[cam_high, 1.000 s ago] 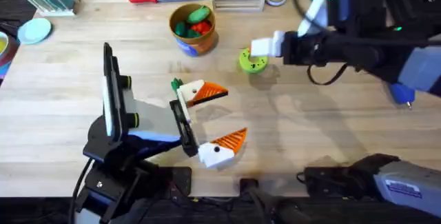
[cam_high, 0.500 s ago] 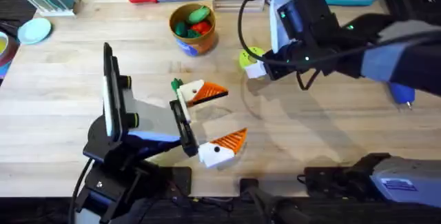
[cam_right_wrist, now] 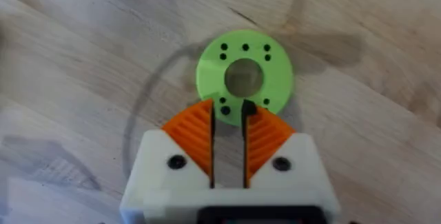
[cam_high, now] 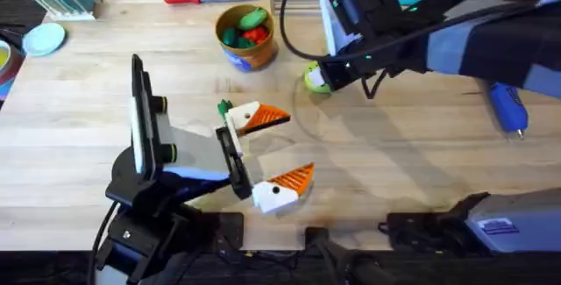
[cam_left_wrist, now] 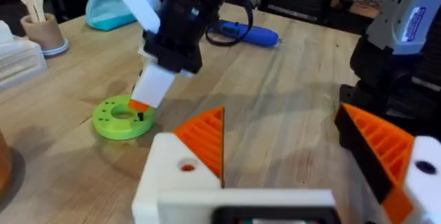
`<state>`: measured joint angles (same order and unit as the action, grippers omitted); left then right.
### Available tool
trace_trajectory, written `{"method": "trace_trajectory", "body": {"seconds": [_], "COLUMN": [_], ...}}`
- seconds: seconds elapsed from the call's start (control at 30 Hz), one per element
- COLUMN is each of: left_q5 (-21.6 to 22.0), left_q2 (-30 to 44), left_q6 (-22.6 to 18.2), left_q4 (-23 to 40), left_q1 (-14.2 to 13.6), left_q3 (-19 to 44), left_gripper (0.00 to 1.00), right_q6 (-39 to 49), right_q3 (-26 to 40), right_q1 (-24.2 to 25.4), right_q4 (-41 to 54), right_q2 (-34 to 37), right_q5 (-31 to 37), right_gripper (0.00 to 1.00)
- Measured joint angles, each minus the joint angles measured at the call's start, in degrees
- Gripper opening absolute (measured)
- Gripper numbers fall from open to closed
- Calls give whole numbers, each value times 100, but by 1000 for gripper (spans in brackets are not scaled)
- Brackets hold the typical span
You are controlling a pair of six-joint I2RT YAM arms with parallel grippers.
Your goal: Pick up the gripper from the table and insert it into the empty holder that is missing its gripper. Then pick up a screw, insert it into the mounting hole, and use the screwdriver to tighten it. Finally, clean up the table by picking up the vegetable and placing it into the bucket.
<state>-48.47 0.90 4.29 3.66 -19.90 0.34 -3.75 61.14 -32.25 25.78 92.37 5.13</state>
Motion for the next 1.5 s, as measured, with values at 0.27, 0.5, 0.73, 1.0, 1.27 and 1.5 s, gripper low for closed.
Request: {"method": "trace_trajectory", "body": {"seconds": [0.27,0.5,0.73,1.0,1.27,1.5], "left_q5": [0,0,0,0,0,0], "left_q2": [0,-2,-2,0,-2,-2], "left_q6": [0,0,0,-1,0,0], "left_q4": [2,0,0,0,0,0], "left_q1": [0,0,0,0,0,0], "left_q3": [0,0,0,0,0,0], "left_gripper": [993,993,993,992,993,993], "right_q6": [42,64,79,79,133,318], "right_q3": [0,28,66,362,1451,2226], "right_q1": [-142,-142,-142,-142,-225,-836], "right_q4": [-16,-44,-57,644,1911,2535], "right_q2": [343,498,525,520,-54,-754], "right_q5": [22,60,120,122,107,-185], "right_gripper": [163,185,7,6,5,5]}}
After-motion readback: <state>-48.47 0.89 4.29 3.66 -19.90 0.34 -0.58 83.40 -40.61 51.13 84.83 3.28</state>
